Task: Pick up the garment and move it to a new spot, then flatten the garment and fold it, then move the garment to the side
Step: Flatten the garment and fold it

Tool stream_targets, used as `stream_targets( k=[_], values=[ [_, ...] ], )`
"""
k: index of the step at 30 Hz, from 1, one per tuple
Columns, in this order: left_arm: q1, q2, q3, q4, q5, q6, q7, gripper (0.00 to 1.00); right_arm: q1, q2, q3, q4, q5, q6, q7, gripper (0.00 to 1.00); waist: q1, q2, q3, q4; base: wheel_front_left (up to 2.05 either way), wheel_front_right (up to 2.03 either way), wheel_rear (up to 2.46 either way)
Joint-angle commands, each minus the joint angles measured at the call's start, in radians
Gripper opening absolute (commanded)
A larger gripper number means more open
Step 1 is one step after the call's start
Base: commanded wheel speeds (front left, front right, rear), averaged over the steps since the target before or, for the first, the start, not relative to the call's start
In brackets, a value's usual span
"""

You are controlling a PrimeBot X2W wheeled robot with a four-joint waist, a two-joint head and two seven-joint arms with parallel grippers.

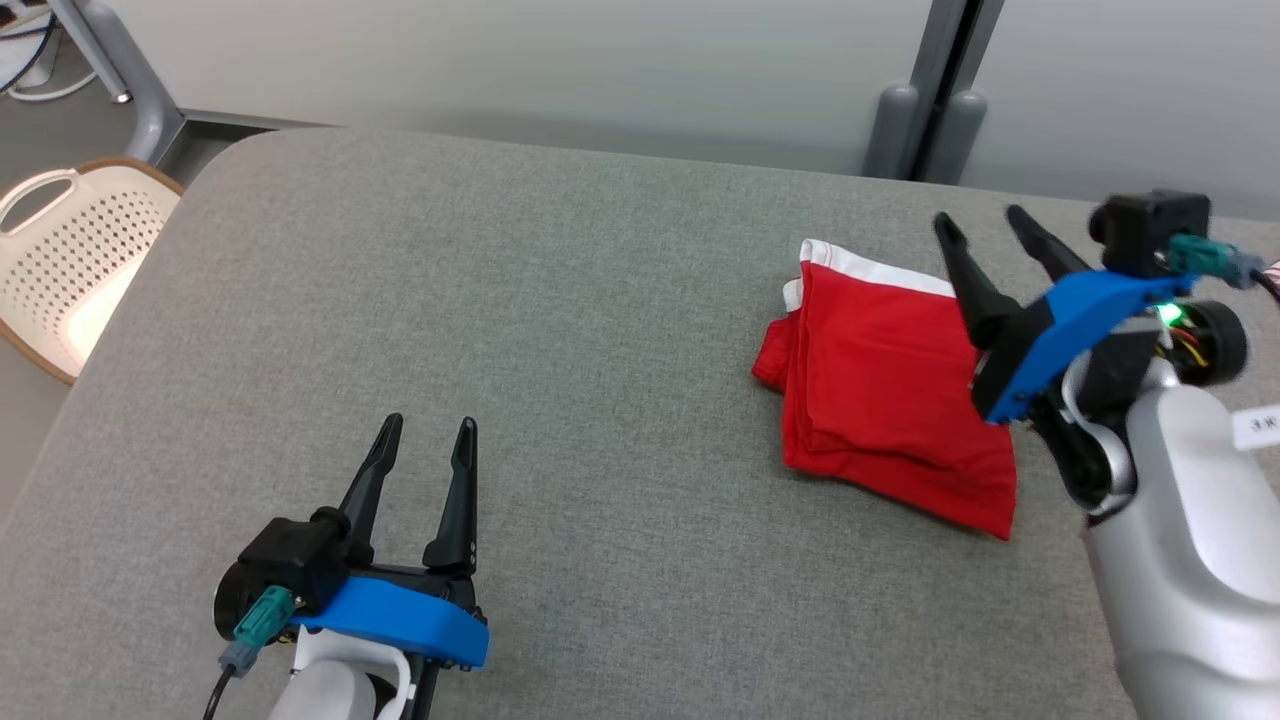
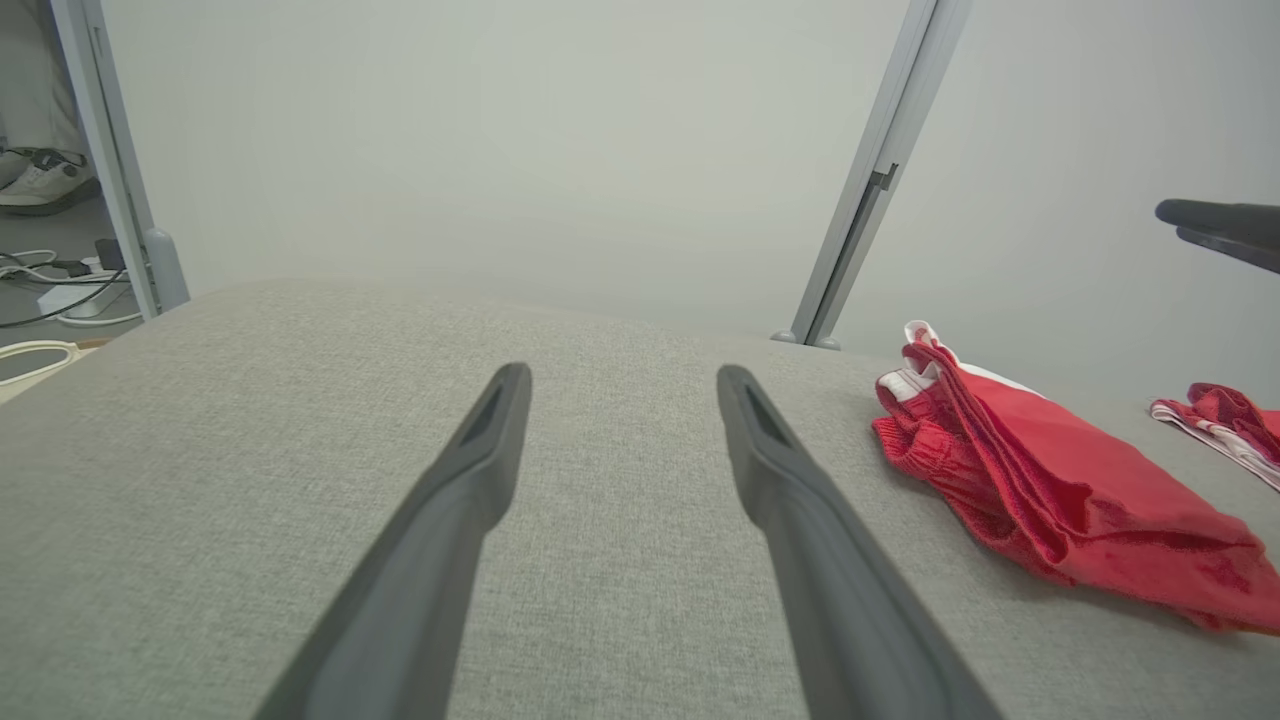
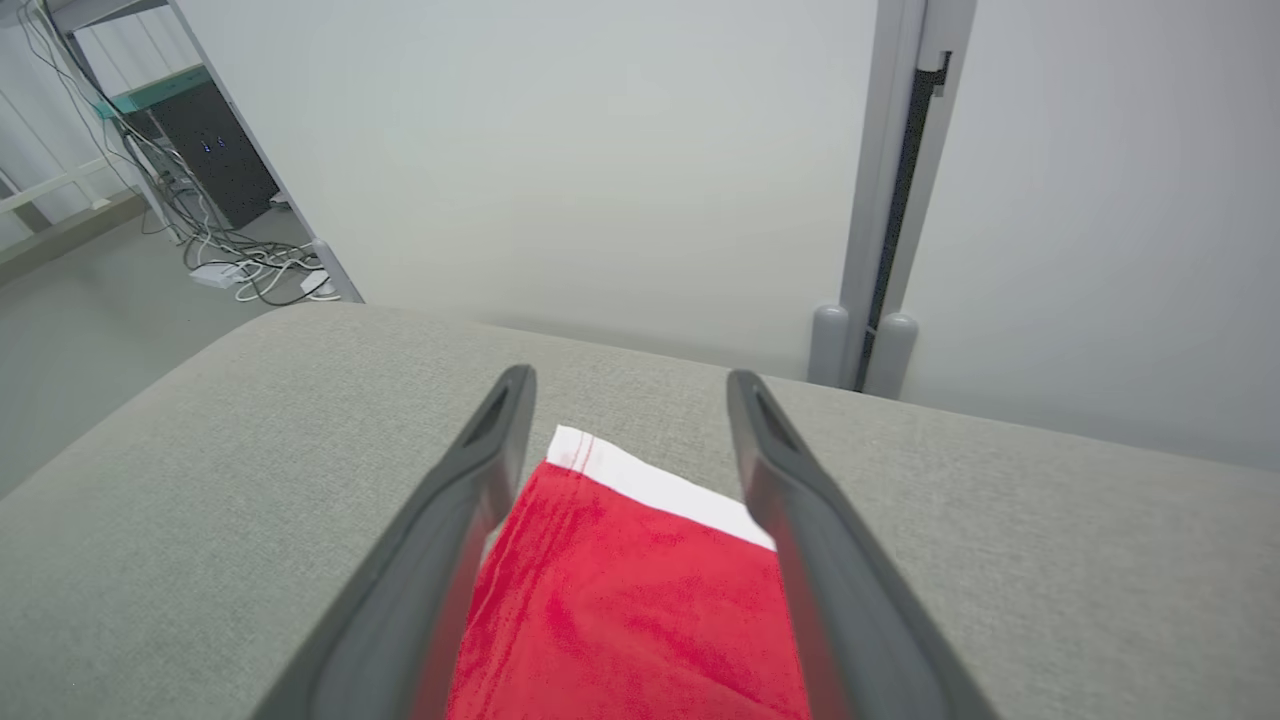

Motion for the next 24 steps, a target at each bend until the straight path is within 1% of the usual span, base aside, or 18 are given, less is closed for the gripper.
stream_targets(
  k=[1,5,8,11,12,13,20,24],
  values=[
    [0.007,0.005,0.004,0.002,0.004,-0.007,-0.004,1.0,0.051,-0.019,-0.029,-0.036,-0.035,0.001,-0.012,1.0,0.0,0.0,-0.021,-0.021,0.0,0.0,0.0],
    [0.02,0.009,0.012,0.009,0.005,-0.007,-0.004,1.0,0.175,-0.056,-0.106,-0.12,-0.116,0.0,-0.055,1.0,0.0,0.0,-0.05,-0.044,0.0,0.0,0.0],
    [0.036,0.013,0.027,0.012,0.003,-0.007,-0.004,1.0,0.273,-0.036,-0.158,-0.181,-0.132,0.001,-0.11,1.0,0.0,0.0,-0.071,-0.065,0.0,0.0,0.0],
    [0.054,0.015,0.05,0.014,-0.004,-0.007,-0.004,1.0,0.366,-0.005,-0.193,-0.241,-0.11,0.001,-0.173,1.0,0.0,0.0,-0.091,-0.095,0.0,0.0,0.0],
    [0.059,0.018,0.057,0.014,-0.003,-0.007,-0.004,1.0,0.393,0.002,-0.189,-0.257,-0.107,0.0,-0.189,1.0,0.0,0.0,-0.097,-0.106,0.0,0.0,0.0],
    [0.075,0.03,0.084,0.014,-0.004,-0.004,-0.004,1.0,0.494,0.033,-0.173,-0.298,-0.086,0.001,-0.211,1.0,0.0,0.0,-0.115,-0.15,0.0,0.0,0.0],
    [0.101,0.035,0.132,0.016,0.004,0.0,-0.004,1.0,0.577,0.051,-0.122,-0.336,-0.077,0.001,-0.223,1.0,0.0,0.0,-0.136,-0.212,0.0,0.0,0.0],
    [0.118,0.028,0.145,0.024,0.011,0.002,-0.004,1.0,0.593,0.058,-0.129,-0.339,-0.078,0.001,-0.231,1.0,0.0,0.0,-0.147,-0.23,0.0,0.0,0.0]
  ],
)
